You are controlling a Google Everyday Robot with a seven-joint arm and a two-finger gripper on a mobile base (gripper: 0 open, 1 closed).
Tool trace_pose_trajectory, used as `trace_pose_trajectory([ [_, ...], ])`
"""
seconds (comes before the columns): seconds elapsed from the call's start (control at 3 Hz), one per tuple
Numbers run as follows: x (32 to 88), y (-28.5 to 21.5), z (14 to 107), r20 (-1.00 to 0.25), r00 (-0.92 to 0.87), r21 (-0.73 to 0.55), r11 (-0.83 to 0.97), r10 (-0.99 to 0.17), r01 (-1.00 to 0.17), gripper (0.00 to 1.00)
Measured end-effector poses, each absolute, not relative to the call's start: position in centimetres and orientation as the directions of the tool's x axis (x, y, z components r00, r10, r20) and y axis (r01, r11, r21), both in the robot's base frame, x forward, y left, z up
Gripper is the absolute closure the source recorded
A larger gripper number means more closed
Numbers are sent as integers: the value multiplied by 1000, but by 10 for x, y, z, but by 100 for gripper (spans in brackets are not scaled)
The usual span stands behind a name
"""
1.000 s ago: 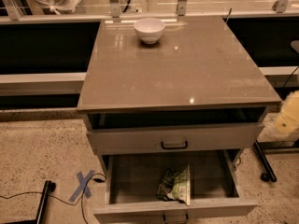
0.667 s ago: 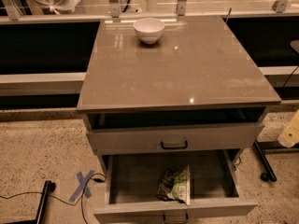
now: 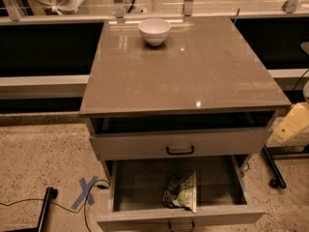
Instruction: Pick green jalapeno chip bag from middle drawer and place on counter
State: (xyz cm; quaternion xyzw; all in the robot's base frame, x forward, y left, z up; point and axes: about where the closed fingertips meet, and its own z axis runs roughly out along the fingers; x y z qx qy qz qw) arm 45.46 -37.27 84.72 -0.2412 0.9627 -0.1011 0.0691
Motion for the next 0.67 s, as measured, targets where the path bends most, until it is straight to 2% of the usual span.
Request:
trace_pose_trajectory([
  [0.33, 460, -360, 821, -158, -921, -175, 928, -355, -328, 0],
  [0.67, 475, -356, 803, -334, -931, -135, 985, -148, -108, 0],
])
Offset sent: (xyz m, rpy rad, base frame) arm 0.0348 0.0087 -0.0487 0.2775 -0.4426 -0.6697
